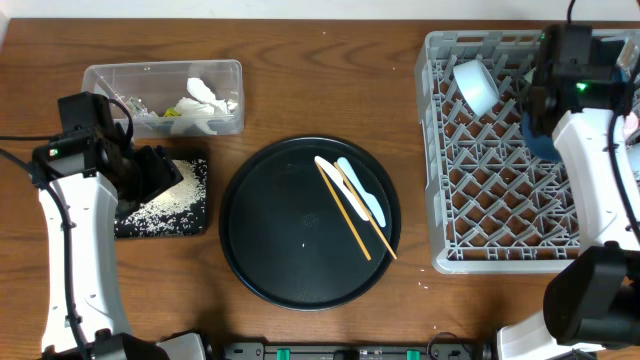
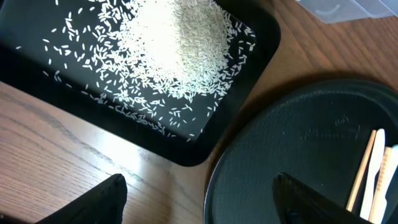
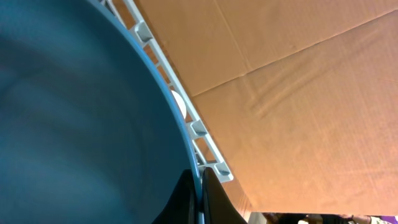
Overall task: Sort waste into correct bins and load items into the dishwasher rack
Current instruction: 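Lift the blue bowl and carry it right over the rack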
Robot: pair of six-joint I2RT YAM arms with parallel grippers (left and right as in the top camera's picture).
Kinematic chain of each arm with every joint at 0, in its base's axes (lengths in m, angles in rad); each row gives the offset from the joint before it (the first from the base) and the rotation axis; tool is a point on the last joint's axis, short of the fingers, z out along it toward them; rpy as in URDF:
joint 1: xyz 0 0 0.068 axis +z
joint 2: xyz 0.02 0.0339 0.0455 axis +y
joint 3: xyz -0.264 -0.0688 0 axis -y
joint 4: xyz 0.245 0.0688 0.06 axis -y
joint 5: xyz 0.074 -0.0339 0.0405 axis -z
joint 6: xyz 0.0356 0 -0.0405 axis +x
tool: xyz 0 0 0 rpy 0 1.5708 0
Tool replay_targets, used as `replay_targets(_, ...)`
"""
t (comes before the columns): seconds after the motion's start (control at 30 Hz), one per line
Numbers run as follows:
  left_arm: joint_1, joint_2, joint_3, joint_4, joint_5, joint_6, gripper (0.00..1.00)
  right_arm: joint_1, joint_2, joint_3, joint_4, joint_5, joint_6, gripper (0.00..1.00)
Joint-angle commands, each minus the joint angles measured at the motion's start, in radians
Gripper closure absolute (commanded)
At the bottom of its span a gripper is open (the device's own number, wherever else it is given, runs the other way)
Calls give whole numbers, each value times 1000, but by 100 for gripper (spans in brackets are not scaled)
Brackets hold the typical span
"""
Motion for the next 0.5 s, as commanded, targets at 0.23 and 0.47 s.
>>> replay_targets(0.23, 2, -1, 14, -4, -2, -9, 23, 66, 5, -71, 71, 77, 22, 99)
replay_targets(0.47, 2, -1, 14, -4, -2, -9, 23, 83, 2, -70, 362, 233, -227, 99)
